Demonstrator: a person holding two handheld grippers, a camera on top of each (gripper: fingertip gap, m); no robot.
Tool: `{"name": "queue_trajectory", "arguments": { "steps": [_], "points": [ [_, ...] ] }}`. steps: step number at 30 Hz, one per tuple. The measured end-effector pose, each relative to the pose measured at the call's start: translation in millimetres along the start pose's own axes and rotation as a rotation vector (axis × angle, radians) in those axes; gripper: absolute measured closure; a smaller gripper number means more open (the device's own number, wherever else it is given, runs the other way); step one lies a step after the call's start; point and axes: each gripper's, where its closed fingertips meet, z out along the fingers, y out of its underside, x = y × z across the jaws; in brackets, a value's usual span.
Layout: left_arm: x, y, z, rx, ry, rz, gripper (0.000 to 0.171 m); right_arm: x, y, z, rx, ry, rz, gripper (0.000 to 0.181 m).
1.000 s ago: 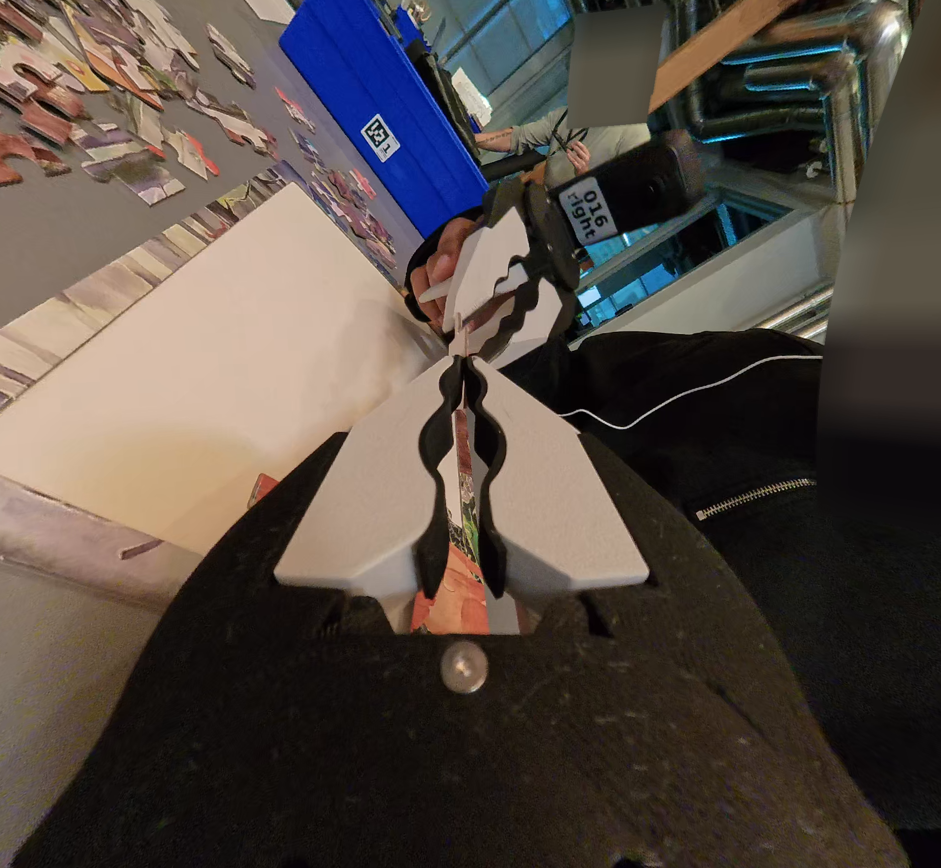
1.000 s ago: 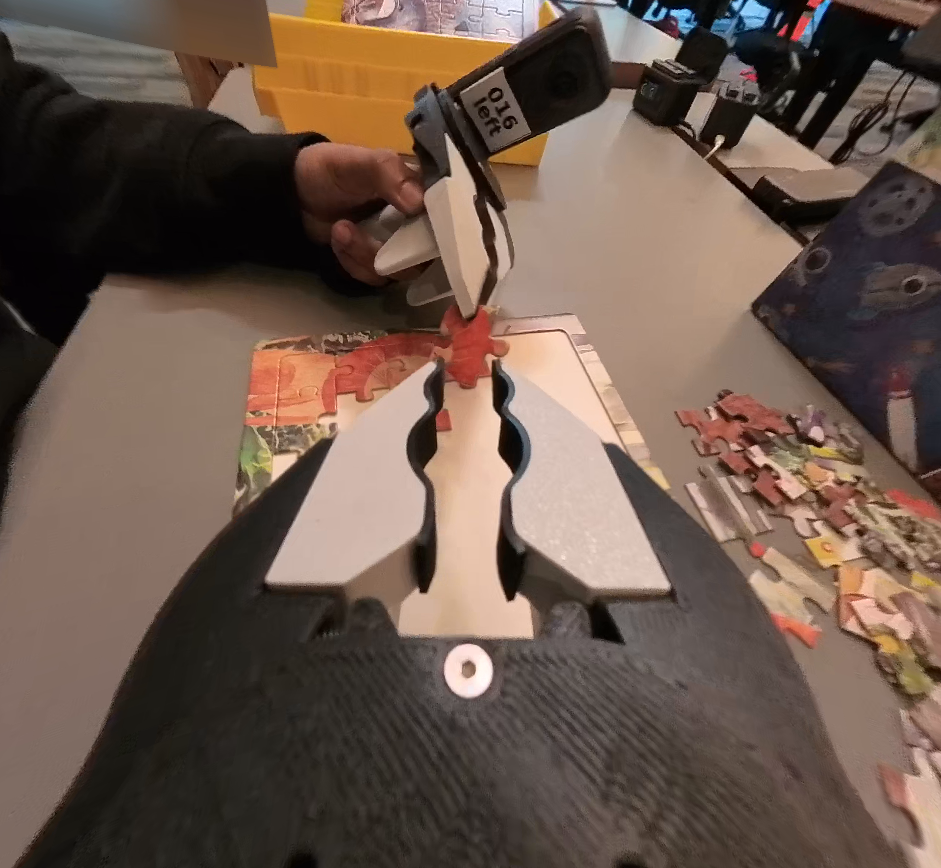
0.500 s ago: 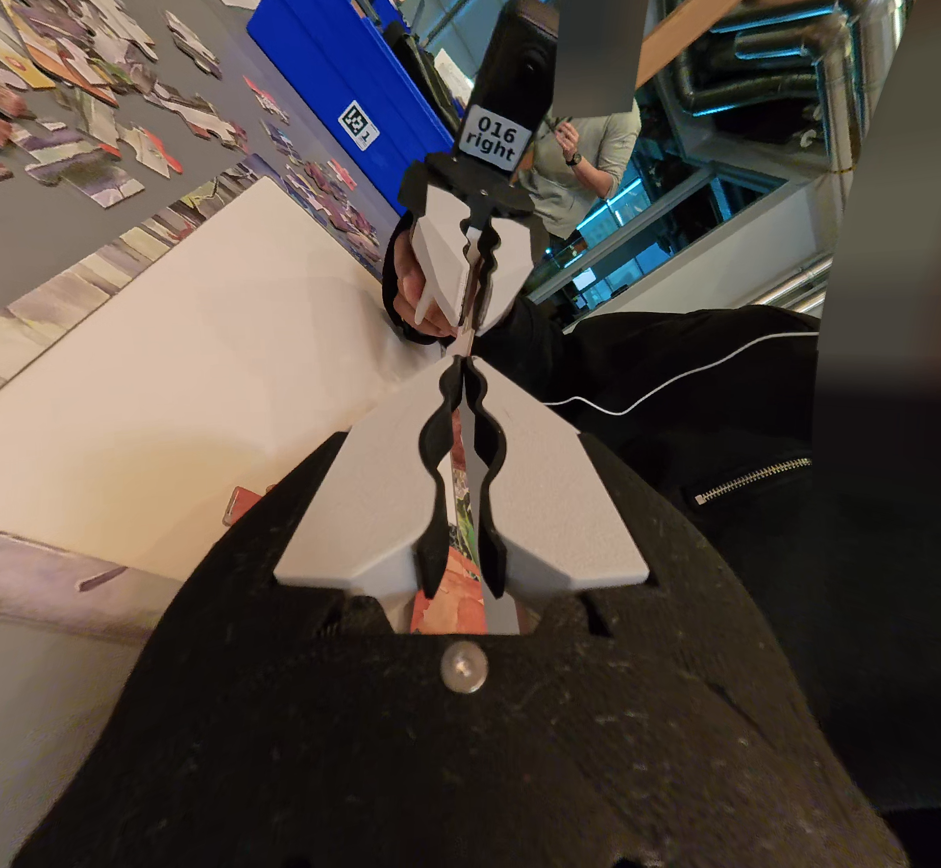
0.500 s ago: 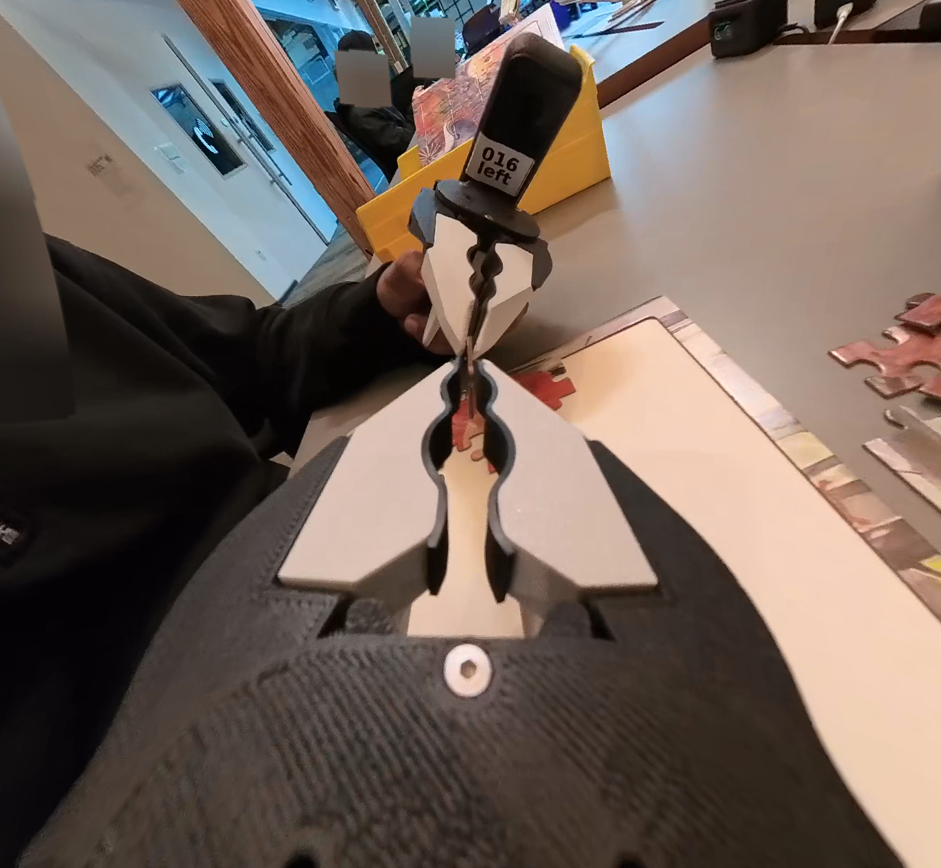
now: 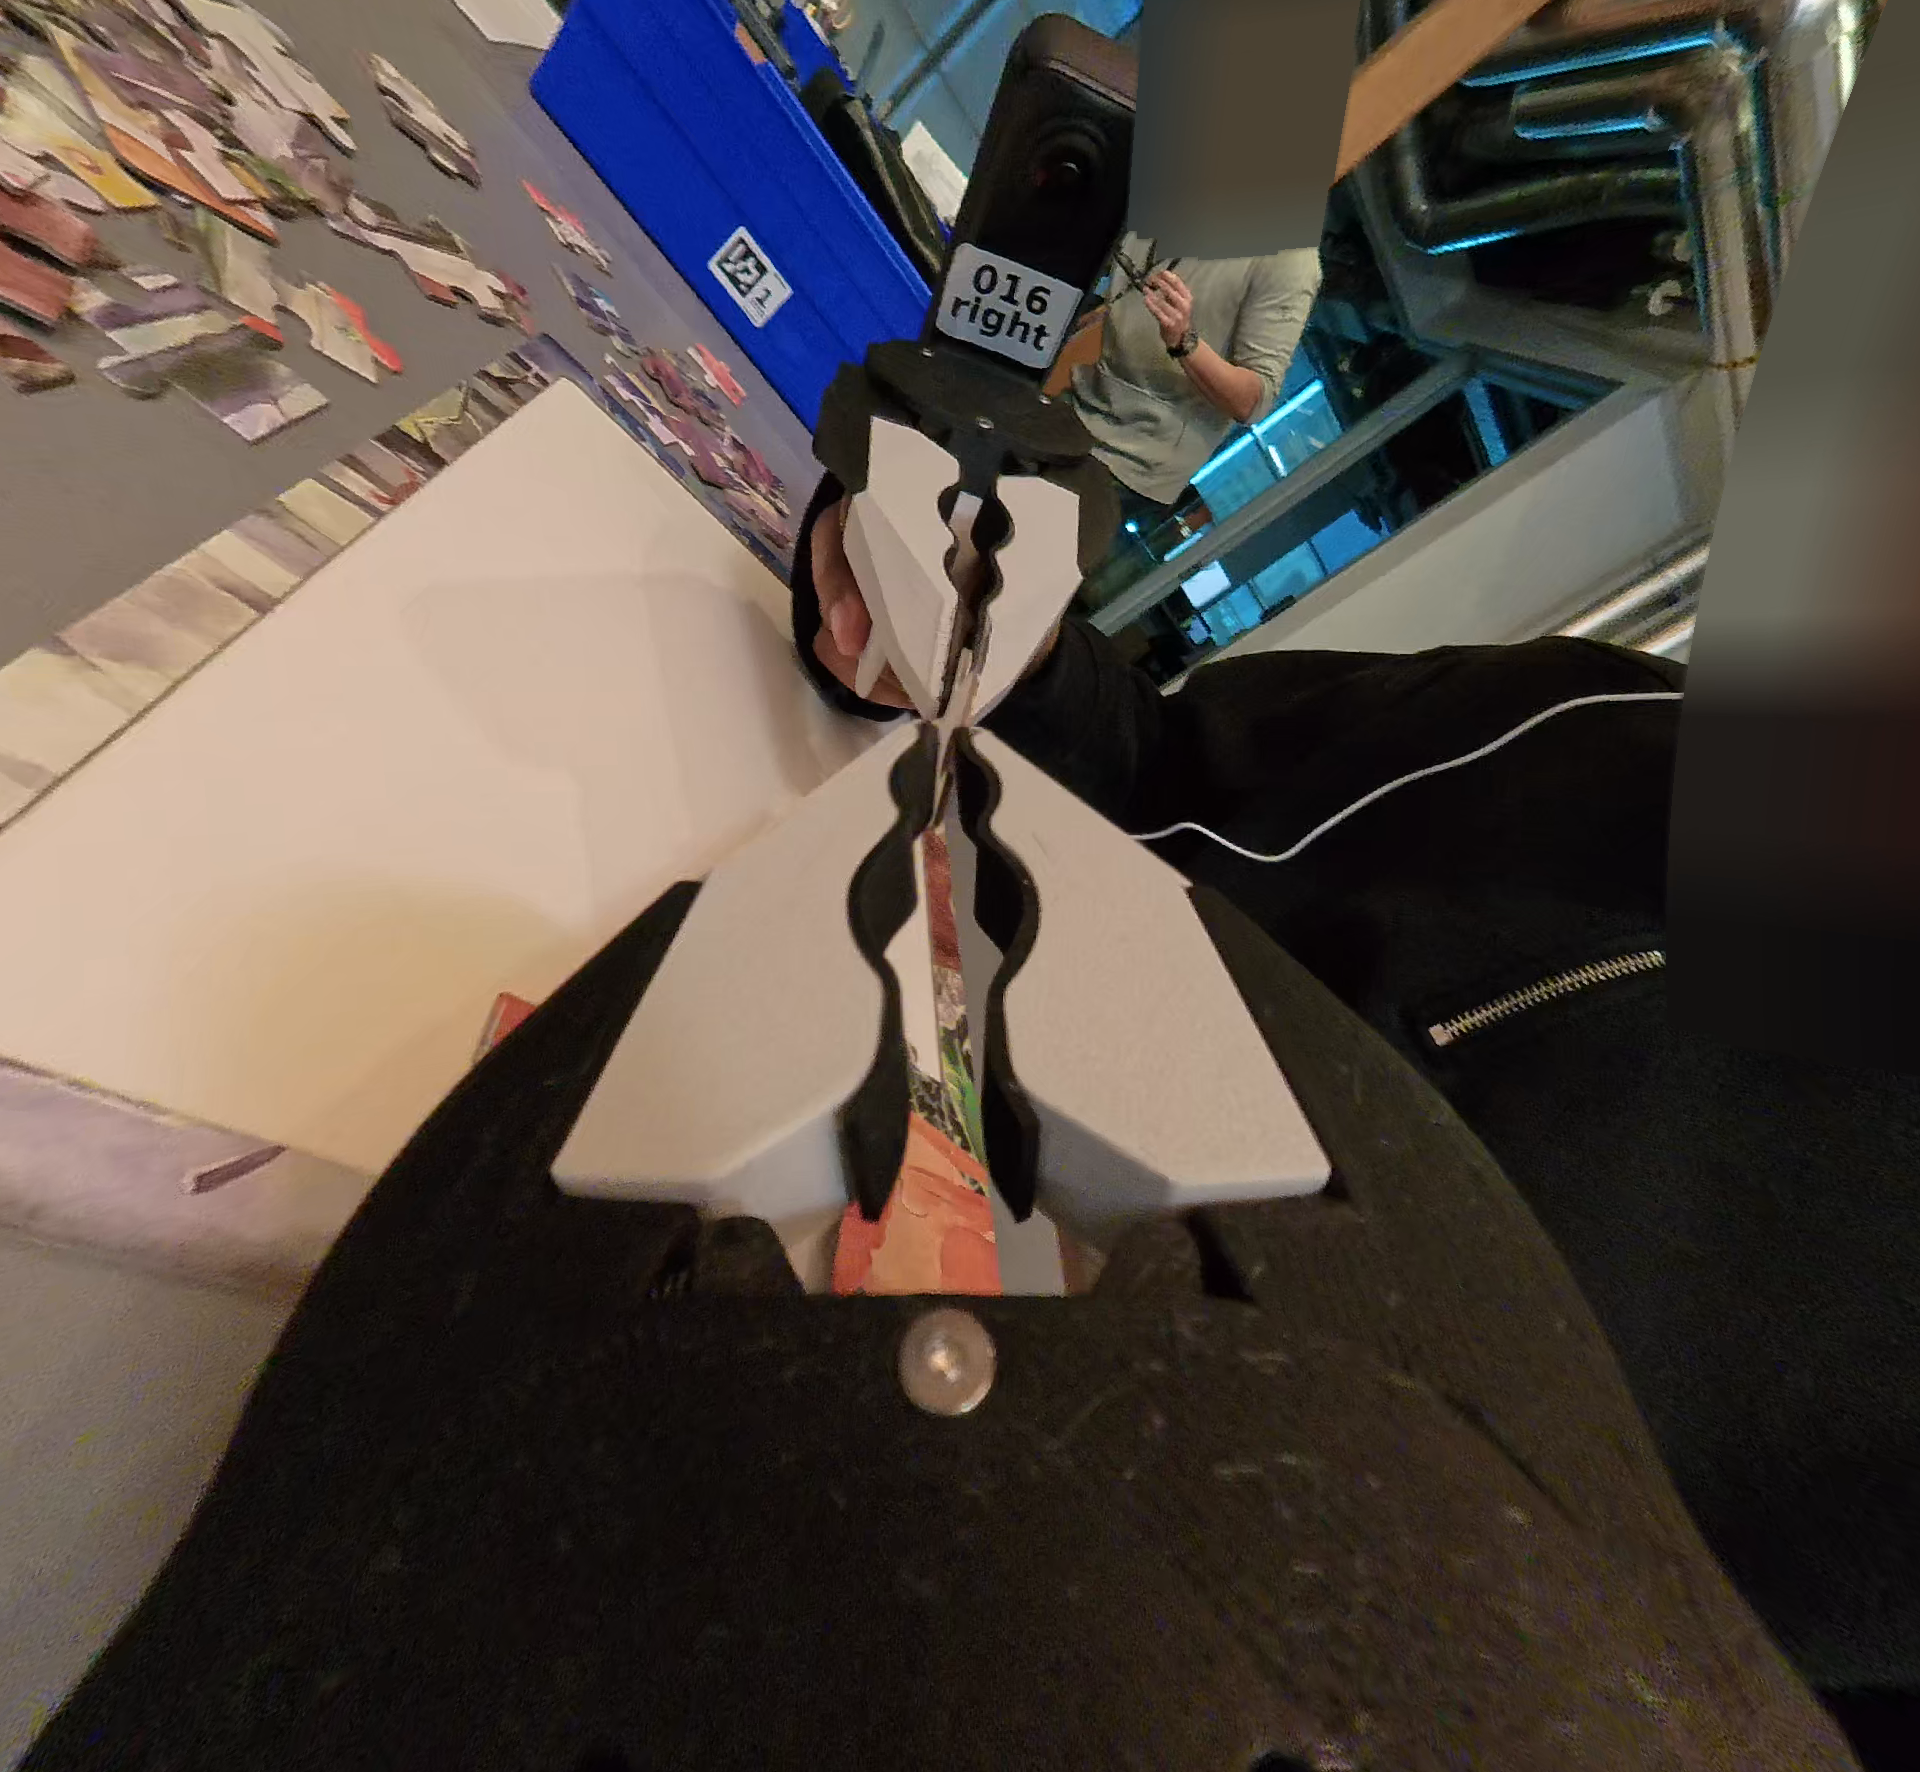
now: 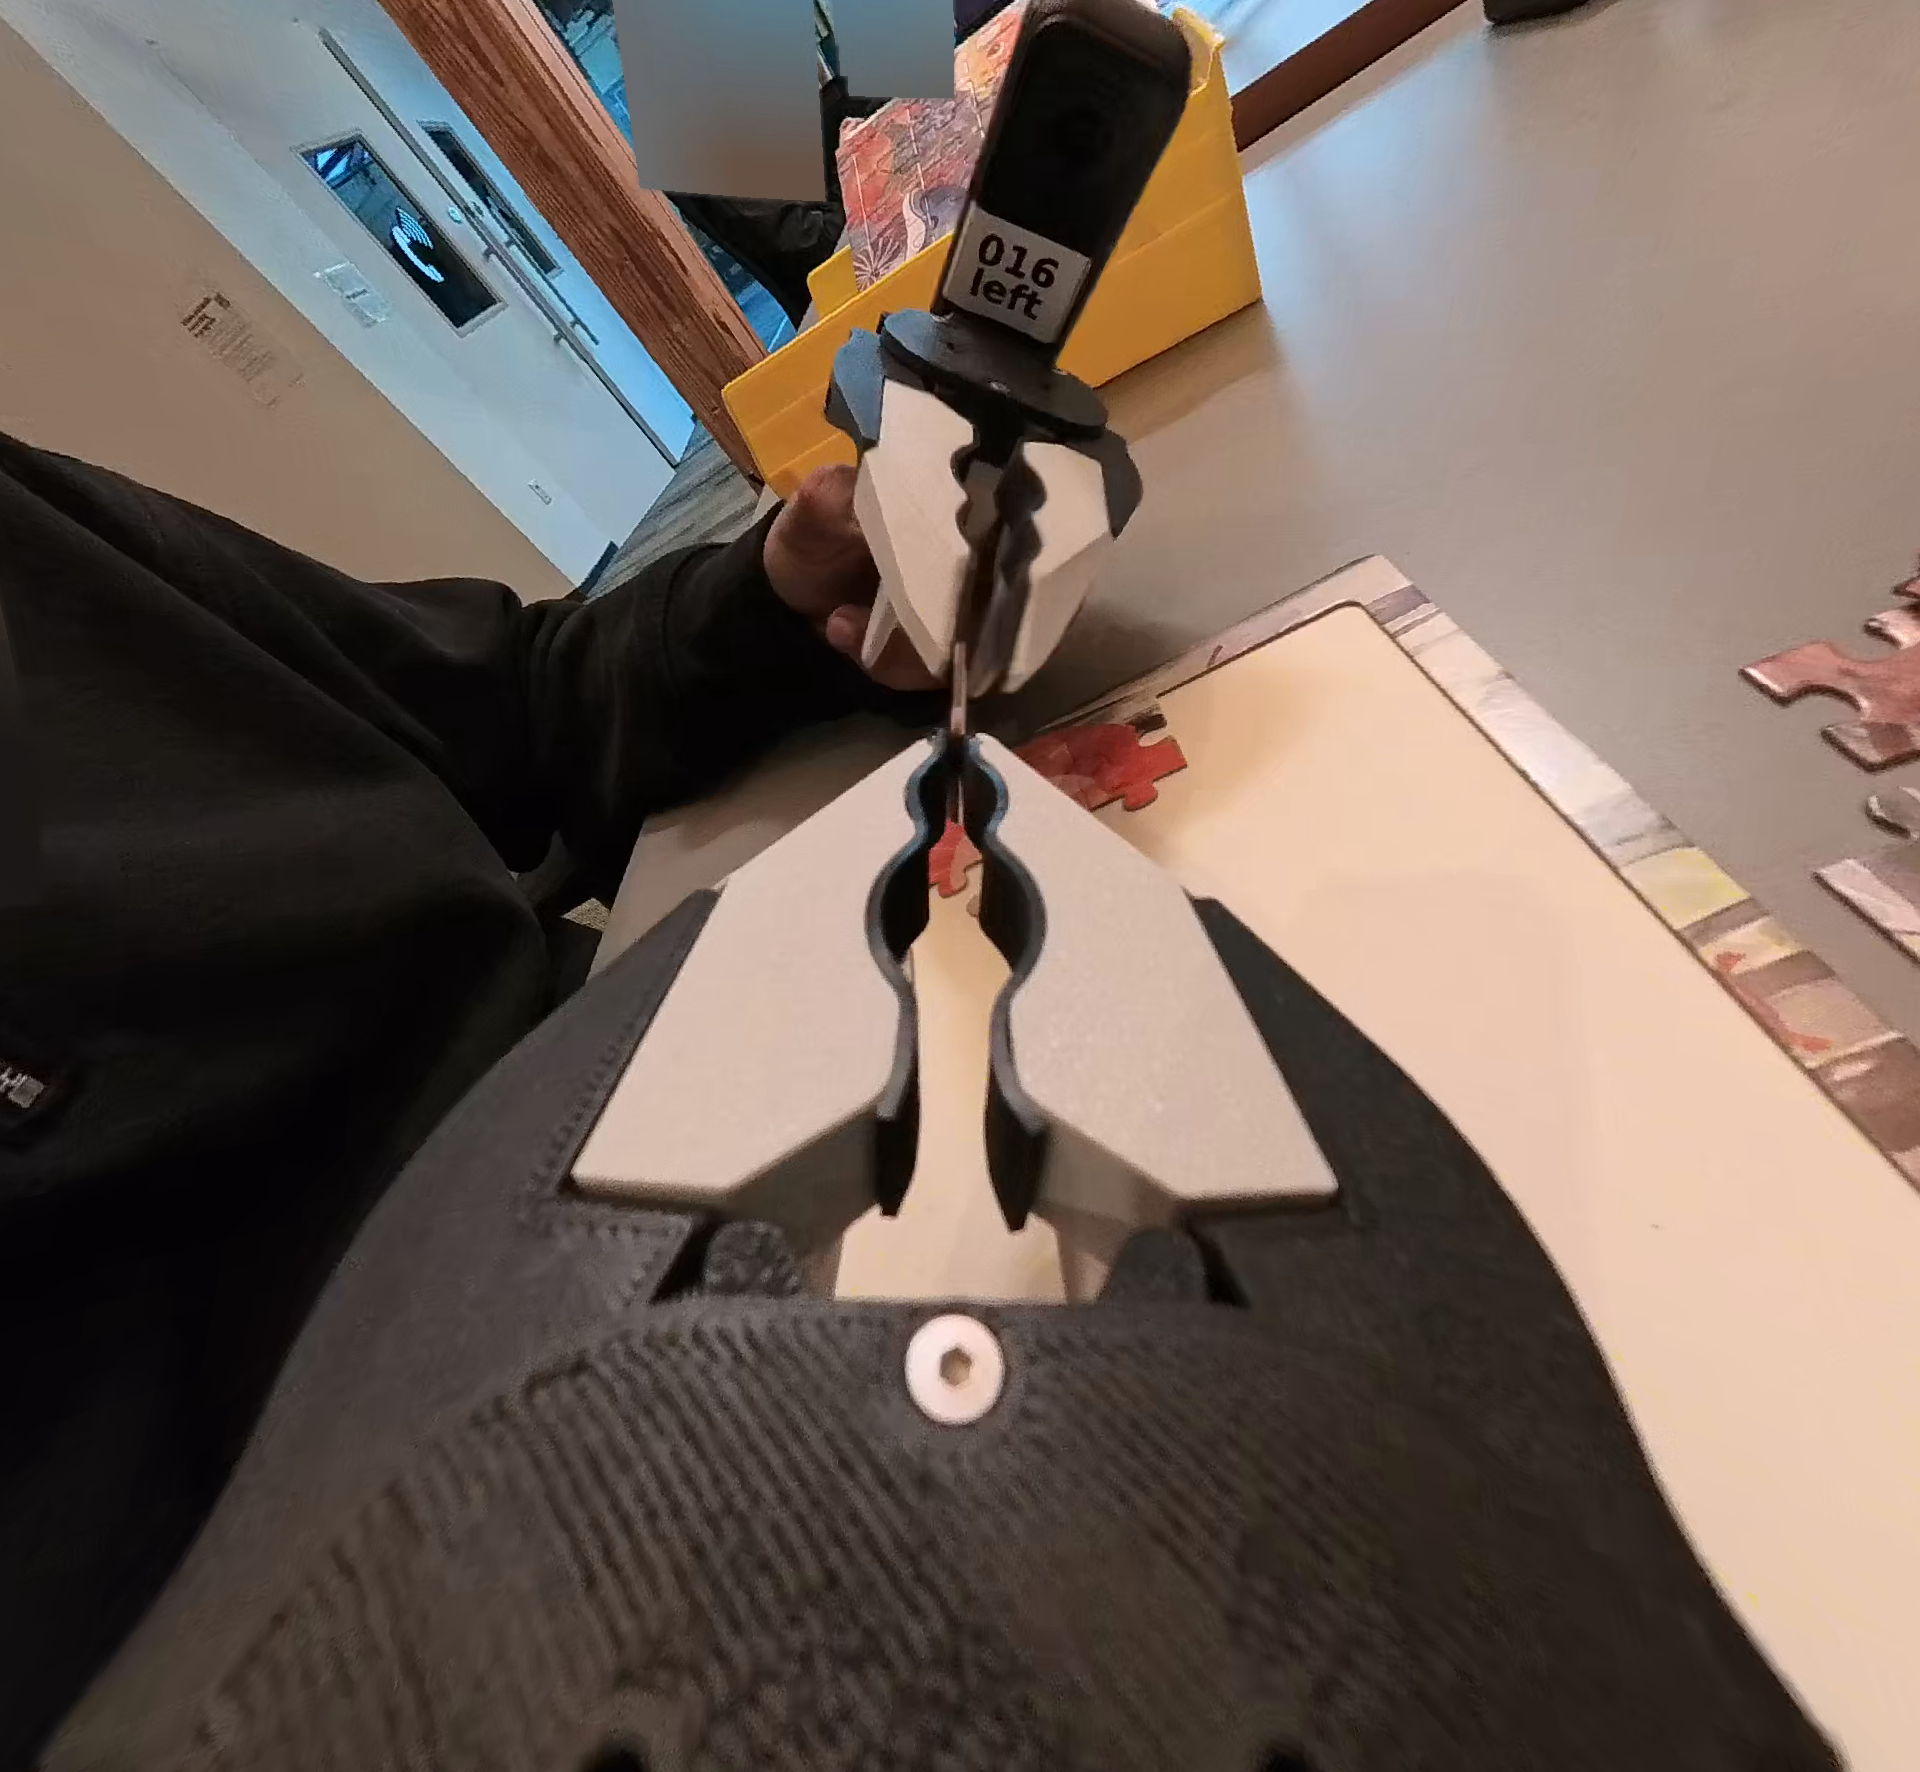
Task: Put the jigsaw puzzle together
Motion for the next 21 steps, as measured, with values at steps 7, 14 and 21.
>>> {"name": "queue_trajectory", "arguments": {
  "steps": [7, 14, 21],
  "points": [
    [-11.2, -19.0, -16.0, 0.094, -0.127, 0.067, 0.143, 14.2, 2.8, -4.5, -0.016, 0.048, 0.068, 0.181],
    [-15.7, -15.7, -16.9, 0.066, -0.159, 0.07, 0.142, 15.5, -8.6, -8.4, 0.065, 0.024, 0.137, 0.181],
    [-12.6, 6.8, 3.7, -0.045, -0.094, 0.041, 0.143, 8.2, -20.4, -6.7, 0.15, -0.014, 0.173, 0.181]
  ]
}}
